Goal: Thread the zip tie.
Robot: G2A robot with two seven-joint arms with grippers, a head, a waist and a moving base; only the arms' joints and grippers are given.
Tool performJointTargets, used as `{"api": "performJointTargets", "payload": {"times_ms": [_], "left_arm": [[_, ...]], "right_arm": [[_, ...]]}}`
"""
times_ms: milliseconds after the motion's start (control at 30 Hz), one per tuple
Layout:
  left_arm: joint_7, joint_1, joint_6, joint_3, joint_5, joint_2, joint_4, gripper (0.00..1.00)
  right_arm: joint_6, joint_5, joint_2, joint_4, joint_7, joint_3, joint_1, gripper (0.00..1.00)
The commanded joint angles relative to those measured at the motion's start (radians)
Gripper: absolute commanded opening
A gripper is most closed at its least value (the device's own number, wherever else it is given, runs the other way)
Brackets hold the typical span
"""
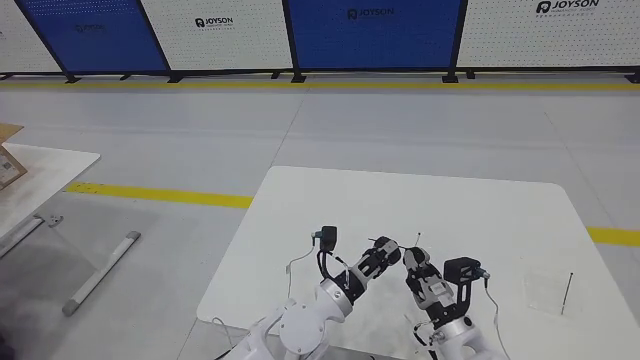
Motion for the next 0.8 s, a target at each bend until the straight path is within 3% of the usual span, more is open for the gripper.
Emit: {"api": "performJointTargets", "payload": {"times_ms": [0, 767], "left_arm": [[0.000, 0.001, -0.005, 0.000, -0.002, 0.000, 0.000, 0.00], [-0.019, 0.021, -0.066, -0.024, -0.038, 0.002, -0.014, 0.00]], "right_arm": [[0.002, 0.000, -0.001, 0.004, 0.002, -0.003, 0.004, 0.00], [0.021, -0.018, -0.004, 0.022, 0.016, -0.022, 0.023, 0.00]]}}
